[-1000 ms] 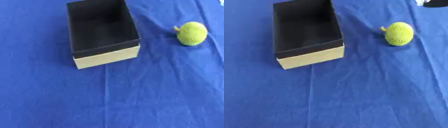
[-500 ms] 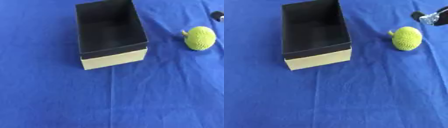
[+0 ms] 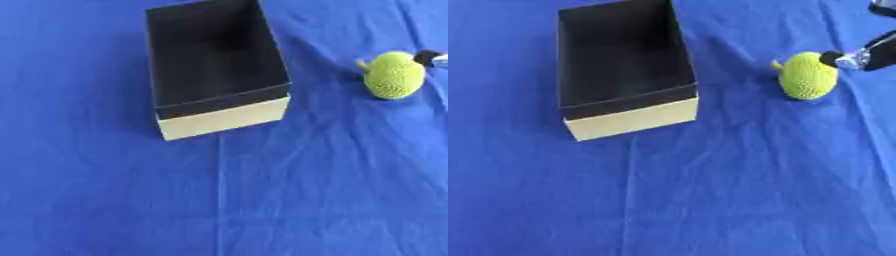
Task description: Pick up objects on the table and place them in the box.
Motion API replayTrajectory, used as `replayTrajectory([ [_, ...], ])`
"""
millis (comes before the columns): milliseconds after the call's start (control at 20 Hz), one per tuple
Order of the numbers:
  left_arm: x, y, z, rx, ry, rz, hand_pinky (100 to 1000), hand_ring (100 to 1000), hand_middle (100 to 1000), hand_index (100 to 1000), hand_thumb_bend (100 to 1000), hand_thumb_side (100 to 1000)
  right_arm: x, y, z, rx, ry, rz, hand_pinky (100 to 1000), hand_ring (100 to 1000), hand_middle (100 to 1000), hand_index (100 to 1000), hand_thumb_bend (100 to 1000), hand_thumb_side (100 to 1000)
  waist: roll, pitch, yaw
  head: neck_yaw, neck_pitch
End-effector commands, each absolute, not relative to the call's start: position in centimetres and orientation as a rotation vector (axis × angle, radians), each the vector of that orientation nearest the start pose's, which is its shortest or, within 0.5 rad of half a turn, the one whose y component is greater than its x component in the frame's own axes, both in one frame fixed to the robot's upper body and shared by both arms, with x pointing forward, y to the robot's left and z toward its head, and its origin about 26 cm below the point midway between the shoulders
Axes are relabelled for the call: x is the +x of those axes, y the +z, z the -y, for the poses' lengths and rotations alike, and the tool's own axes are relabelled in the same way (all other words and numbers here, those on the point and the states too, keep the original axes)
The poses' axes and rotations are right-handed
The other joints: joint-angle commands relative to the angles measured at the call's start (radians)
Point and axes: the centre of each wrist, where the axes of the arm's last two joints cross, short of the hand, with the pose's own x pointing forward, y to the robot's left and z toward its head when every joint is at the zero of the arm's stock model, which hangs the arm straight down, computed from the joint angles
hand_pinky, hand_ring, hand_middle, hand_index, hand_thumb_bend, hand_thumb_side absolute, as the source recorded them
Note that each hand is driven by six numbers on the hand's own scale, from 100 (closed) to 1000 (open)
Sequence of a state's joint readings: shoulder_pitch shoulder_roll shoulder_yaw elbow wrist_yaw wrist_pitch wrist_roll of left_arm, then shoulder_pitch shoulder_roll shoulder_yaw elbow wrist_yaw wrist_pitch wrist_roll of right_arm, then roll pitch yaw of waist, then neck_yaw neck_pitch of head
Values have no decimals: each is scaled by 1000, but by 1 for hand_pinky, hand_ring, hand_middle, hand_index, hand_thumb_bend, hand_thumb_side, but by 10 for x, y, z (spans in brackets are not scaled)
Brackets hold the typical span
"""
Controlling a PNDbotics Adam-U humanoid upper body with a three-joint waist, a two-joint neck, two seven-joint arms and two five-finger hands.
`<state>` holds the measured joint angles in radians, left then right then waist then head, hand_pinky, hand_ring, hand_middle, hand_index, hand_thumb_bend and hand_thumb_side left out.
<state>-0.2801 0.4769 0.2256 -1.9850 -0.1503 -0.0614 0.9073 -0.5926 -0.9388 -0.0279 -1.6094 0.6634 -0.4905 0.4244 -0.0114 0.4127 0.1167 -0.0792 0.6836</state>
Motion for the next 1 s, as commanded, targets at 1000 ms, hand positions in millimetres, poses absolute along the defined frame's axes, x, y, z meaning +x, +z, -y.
replayTrajectory([
  [1000, 287, 242, -337, -1368, -809, -3132, 461, 757, 687, 678, 892, 811, 368, 296, 408, 1498, -2720, -2032, 870, 909, 811, 958, 412, 145, -7, -198, 12, -70, 1],
])
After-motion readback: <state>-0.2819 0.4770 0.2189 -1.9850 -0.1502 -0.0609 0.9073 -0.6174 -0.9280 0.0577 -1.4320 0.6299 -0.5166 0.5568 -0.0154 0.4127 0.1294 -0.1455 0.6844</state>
